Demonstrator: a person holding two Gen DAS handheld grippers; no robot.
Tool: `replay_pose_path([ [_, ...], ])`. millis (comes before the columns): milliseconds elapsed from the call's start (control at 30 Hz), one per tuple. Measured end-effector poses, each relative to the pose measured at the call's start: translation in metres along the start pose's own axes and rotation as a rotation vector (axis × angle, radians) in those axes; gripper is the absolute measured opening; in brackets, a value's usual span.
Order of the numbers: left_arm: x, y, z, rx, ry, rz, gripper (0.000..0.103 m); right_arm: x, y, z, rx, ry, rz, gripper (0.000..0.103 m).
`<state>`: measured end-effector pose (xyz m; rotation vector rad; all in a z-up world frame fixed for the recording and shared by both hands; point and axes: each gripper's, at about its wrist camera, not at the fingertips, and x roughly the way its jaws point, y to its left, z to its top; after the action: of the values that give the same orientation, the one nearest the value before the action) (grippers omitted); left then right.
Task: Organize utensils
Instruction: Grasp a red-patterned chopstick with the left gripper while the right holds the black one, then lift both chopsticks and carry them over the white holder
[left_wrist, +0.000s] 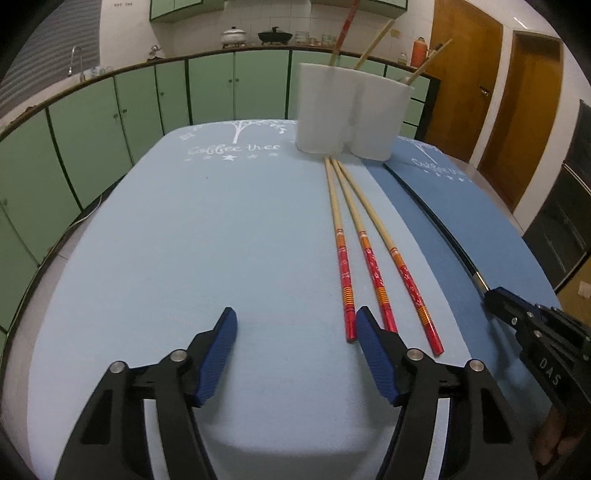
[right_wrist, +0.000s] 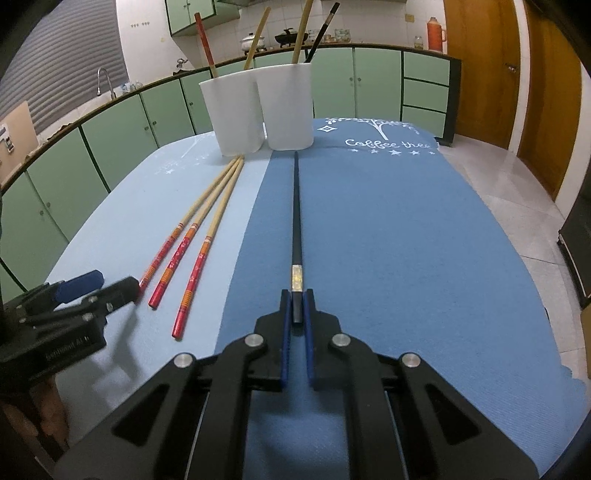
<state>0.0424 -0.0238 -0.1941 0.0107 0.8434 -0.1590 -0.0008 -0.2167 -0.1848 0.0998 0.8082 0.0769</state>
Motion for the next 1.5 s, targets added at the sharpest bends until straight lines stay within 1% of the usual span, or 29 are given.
replay_pose_path([
  [67, 0.000, -0.002, -0.001, 0.009, 0.000, 0.003, 0.066, 0.001, 0.002, -0.001, -0.007, 0.010, 0.003, 0.006],
  [133, 0.001, -0.007, -0.002, 0.020, 0.001, 0.001, 0.066, 0.001, 0.004, -0.001, -0.020, 0.012, 0.001, 0.009],
  [233, 0.001, -0.012, -0.003, 0.025, 0.000, 0.000, 0.065, 0.002, 0.007, -0.002, -0.041, 0.017, -0.009, 0.010],
  [300, 0.001, -0.015, -0.004, 0.026, -0.005, 0.007, 0.047, 0.002, 0.007, -0.003, -0.052, 0.018, -0.013, 0.010],
  [333, 0.000, -0.016, -0.004, 0.025, -0.009, 0.007, 0.043, 0.002, 0.008, -0.003, -0.058, 0.019, -0.015, 0.009],
  [367, 0.000, -0.016, -0.005, 0.023, -0.012, 0.011, 0.038, 0.002, 0.008, -0.003, -0.064, 0.019, -0.016, 0.007],
  [400, -0.001, -0.017, -0.005, 0.024, -0.014, 0.008, 0.029, 0.002, 0.008, -0.004, -0.067, 0.018, -0.015, 0.007],
  [433, -0.001, -0.018, -0.005, 0.026, -0.018, 0.007, 0.024, 0.002, 0.008, -0.004, -0.064, 0.018, -0.011, 0.007],
  [467, -0.001, -0.019, -0.005, 0.029, -0.020, 0.001, 0.013, 0.002, 0.007, -0.003, -0.059, 0.019, -0.007, 0.006],
  [500, -0.001, -0.020, -0.005, 0.031, -0.020, -0.004, 0.006, 0.001, 0.006, -0.003, -0.056, 0.020, -0.004, 0.006],
  [633, -0.003, -0.023, -0.006, 0.041, -0.023, -0.026, 0.005, -0.001, 0.005, -0.003, -0.055, 0.017, 0.005, 0.006],
  [733, -0.009, -0.023, -0.004, 0.033, -0.030, -0.039, 0.005, -0.007, 0.004, 0.001, -0.062, -0.003, 0.006, 0.006],
  [867, -0.028, -0.023, 0.007, 0.040, -0.079, -0.040, 0.005, -0.024, 0.004, 0.013, -0.089, -0.061, 0.000, 0.006],
  [1000, -0.051, -0.020, 0.024, 0.044, -0.142, -0.039, 0.005, -0.043, 0.004, 0.028, -0.101, -0.125, 0.006, 0.006],
  [1267, -0.097, -0.018, 0.067, 0.070, -0.283, -0.039, 0.005, -0.076, -0.007, 0.069, -0.056, -0.216, 0.071, 0.006],
  [1500, -0.115, -0.017, 0.103, 0.075, -0.367, -0.056, 0.005, -0.104, -0.021, 0.117, -0.015, -0.276, 0.135, 0.006],
])
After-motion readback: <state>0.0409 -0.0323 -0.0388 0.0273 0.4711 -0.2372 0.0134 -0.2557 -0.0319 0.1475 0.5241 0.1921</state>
